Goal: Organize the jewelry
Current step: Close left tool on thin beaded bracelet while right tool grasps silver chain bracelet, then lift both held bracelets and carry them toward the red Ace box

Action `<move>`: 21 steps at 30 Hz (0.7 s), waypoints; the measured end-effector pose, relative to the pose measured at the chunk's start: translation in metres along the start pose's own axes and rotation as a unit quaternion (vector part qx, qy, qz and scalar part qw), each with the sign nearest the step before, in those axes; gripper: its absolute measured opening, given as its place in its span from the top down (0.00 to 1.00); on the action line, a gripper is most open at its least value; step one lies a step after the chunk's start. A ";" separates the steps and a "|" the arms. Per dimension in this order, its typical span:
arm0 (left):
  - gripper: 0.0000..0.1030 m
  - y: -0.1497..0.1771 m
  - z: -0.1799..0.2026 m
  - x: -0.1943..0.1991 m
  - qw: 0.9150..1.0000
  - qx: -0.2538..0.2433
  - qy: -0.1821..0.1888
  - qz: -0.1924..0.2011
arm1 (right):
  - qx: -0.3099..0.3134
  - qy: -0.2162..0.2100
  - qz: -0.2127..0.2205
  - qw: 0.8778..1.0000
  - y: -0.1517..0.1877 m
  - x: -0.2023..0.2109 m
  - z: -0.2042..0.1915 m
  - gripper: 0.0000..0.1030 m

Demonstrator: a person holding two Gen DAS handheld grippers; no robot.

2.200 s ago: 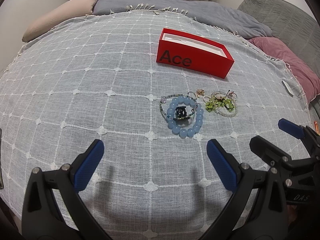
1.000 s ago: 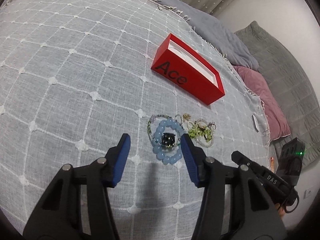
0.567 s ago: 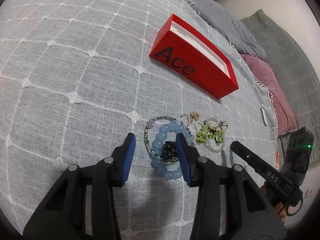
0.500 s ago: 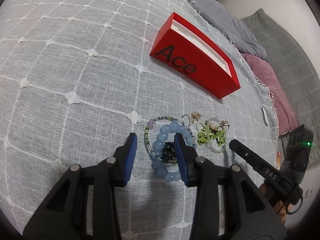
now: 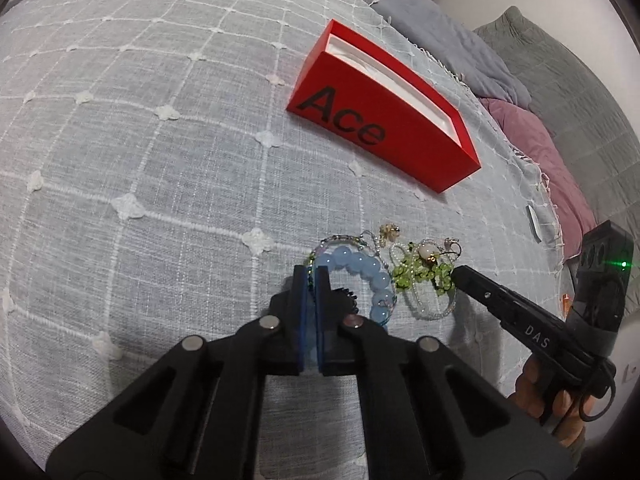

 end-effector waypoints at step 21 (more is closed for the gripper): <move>0.96 -0.002 0.004 0.022 0.999 -0.013 0.027 0.027 | 0.051 -0.067 0.052 0.995 0.005 0.042 -0.032 0.96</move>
Point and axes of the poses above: each gripper's, at about its wrist camera, not at the fingertips, and x roughly against the way its jaws point, z to its right, y to its underside, the point moved 3 cm from there along -x, roughly the way its jaws point, and after that the axes turned 14 degrees about -x, right-handed, at the moved point
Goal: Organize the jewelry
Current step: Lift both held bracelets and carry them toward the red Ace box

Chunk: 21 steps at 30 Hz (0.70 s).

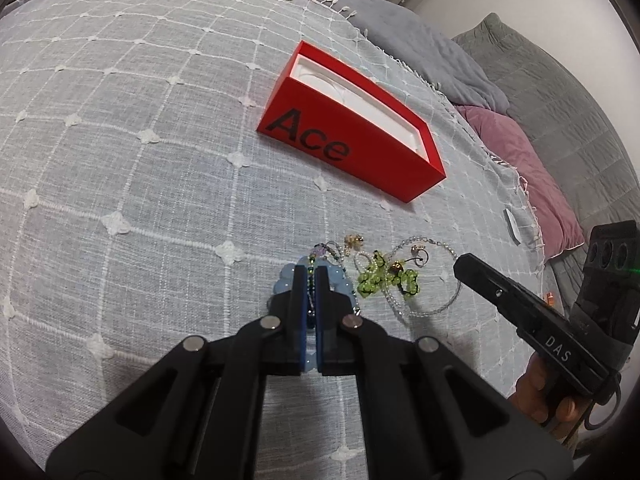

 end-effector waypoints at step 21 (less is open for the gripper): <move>0.96 -0.004 0.021 -0.016 0.999 -0.001 0.030 -0.013 | 0.010 -0.030 -0.005 0.999 0.005 0.006 -0.011 0.96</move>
Point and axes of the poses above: each gripper's, at about its wrist camera, not at the fingertips, and x roughly against the way its jaws point, z to its right, y to its underside, the point moved 3 cm from there along -x, roughly the way its jaws point, and after that the axes turned 14 degrees about -x, right-handed, at the moved point
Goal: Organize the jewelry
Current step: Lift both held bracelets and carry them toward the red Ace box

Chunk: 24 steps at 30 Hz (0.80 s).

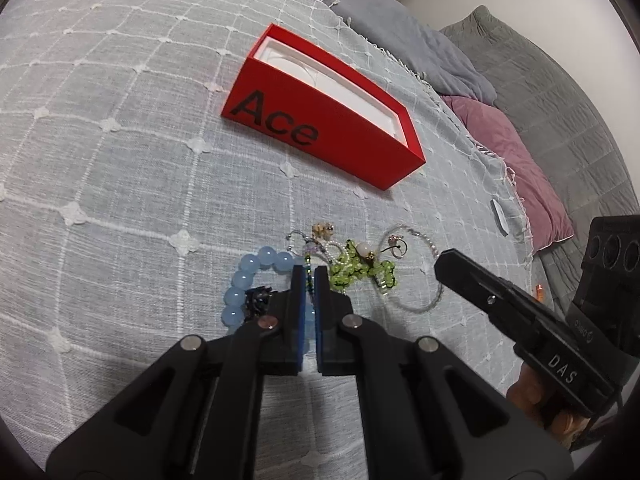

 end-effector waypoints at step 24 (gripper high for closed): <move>0.97 -0.019 0.030 0.031 0.997 -0.051 0.011 0.051 | -0.007 -0.034 0.005 0.999 -0.010 0.013 -0.006 0.96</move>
Point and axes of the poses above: each gripper's, at about its wrist camera, not at the fingertips, and x roughly against the way its jaws point, z to its right, y to its underside, the point moved 3 cm from there along -x, roughly the way its jaws point, and after that the axes turned 14 degrees about -x, right-handed, at the moved point
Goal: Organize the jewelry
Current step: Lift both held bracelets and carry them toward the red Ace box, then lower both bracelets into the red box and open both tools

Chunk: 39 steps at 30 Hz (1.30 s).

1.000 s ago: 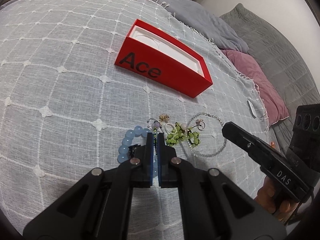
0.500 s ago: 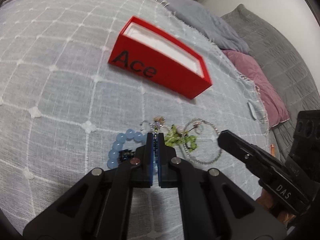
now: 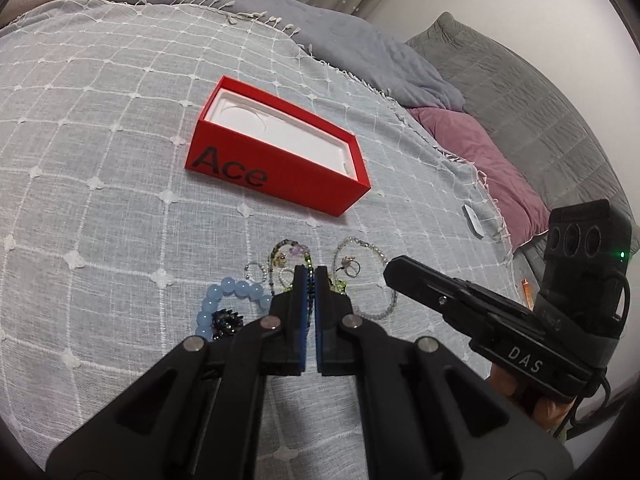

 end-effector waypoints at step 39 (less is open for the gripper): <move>0.97 -0.063 -0.017 0.029 0.997 -0.035 -0.065 0.034 | 0.022 -0.038 0.014 0.999 -0.063 -0.005 -0.041 0.96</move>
Point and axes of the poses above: each gripper's, at about its wrist camera, not at the fingertips, and x roughly against the way its jaws point, z to its right, y to its underside, the point moved 3 cm from there along -x, roughly the way its jaws point, and after that the axes turned 14 degrees about -x, right-handed, at the moved point
